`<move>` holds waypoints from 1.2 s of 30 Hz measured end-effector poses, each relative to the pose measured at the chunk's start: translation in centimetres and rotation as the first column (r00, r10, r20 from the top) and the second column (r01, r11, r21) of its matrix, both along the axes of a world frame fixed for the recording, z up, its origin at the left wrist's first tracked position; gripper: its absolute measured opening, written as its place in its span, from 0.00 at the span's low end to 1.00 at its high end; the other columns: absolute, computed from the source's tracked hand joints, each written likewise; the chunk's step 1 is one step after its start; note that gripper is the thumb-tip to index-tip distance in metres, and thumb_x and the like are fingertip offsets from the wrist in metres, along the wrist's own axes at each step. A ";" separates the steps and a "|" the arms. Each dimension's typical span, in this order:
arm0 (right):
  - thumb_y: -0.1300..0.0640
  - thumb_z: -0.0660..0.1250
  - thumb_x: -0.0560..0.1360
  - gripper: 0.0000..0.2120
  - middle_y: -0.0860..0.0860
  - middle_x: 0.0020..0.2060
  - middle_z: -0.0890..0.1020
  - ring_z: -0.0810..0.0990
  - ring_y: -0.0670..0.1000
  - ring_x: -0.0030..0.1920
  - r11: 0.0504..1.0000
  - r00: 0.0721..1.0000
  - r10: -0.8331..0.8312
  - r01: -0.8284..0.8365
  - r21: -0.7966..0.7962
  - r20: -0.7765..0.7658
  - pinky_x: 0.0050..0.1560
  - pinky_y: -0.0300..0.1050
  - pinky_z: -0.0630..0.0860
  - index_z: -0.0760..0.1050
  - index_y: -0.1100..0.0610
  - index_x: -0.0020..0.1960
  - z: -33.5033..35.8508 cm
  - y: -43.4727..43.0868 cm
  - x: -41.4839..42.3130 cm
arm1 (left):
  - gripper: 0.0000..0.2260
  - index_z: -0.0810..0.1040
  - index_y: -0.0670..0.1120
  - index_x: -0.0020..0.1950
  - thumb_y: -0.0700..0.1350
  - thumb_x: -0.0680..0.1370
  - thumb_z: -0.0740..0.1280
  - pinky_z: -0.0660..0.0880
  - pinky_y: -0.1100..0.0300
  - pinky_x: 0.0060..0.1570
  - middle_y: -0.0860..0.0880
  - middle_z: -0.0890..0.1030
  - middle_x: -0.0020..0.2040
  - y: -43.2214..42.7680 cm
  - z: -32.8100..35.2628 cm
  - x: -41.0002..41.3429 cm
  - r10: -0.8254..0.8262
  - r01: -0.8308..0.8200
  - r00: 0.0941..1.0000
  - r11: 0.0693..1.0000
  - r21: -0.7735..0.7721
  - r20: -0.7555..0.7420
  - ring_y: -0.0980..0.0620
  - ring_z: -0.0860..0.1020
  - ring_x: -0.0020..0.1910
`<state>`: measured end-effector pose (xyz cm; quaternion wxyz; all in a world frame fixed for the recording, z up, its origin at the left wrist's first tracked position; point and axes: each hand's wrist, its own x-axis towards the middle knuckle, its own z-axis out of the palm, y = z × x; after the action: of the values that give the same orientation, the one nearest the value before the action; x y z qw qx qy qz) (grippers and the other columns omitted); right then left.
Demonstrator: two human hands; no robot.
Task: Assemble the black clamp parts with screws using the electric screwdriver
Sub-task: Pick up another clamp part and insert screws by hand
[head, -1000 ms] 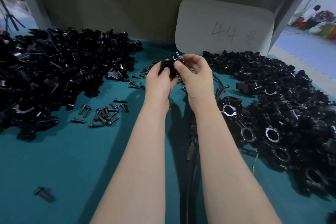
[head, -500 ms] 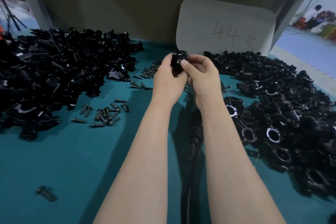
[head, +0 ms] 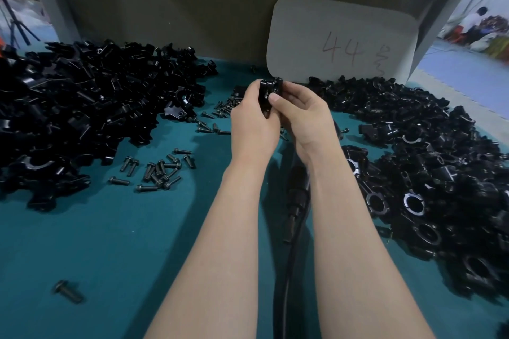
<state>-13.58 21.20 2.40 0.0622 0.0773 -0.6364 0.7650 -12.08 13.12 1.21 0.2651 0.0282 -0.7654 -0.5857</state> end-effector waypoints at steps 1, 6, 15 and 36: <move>0.68 0.69 0.73 0.13 0.54 0.53 0.82 0.80 0.53 0.57 1.000 1.000 0.002 -0.002 0.004 0.003 0.57 0.45 0.78 0.76 0.55 0.54 0.0 0.0 0.0 | 0.17 0.73 0.47 0.68 0.40 0.80 0.63 0.68 0.81 0.40 0.48 0.82 0.55 0.0 0.0 0.0 0.000 0.000 1.000 1.000 0.000 0.001 0.55 0.78 0.49; 0.68 0.69 0.73 0.14 0.56 0.55 0.82 0.80 0.54 0.57 1.000 1.000 0.006 -0.007 0.026 0.028 0.58 0.47 0.78 0.76 0.57 0.57 0.1 0.1 0.0 | 0.18 0.73 0.46 0.69 0.39 0.79 0.65 0.70 0.78 0.43 0.48 0.81 0.56 0.1 -0.2 0.0 0.006 -0.006 1.000 1.000 -0.011 0.012 0.54 0.79 0.50; 0.61 0.64 0.78 0.10 0.53 0.54 0.82 0.80 0.50 0.56 0.929 0.985 -0.136 0.163 0.333 -0.102 0.61 0.46 0.75 0.78 0.58 0.58 -0.2 -1.8 0.0 | 0.04 0.79 0.43 0.51 0.41 0.77 0.68 0.78 0.54 0.56 0.48 0.82 0.47 -2.2 0.6 -0.1 0.102 -0.094 0.995 0.897 0.432 0.005 0.50 0.81 0.48; 0.60 0.58 0.78 0.11 0.56 0.57 0.77 0.74 0.57 0.58 0.435 0.988 -0.134 0.124 0.892 -0.072 0.55 0.50 0.65 0.72 0.58 0.60 -2.4 -7.7 -1.2 | 0.03 0.73 0.40 0.48 0.36 0.78 0.66 0.80 0.64 0.49 0.40 0.74 0.57 -5.2 2.2 0.6 -0.061 0.066 0.996 0.068 0.996 -0.062 0.45 0.78 0.57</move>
<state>-14.79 13.49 -0.03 0.0674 0.0460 -0.9476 0.3090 -11.50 7.91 3.37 0.1505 0.1669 -0.1609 -0.9610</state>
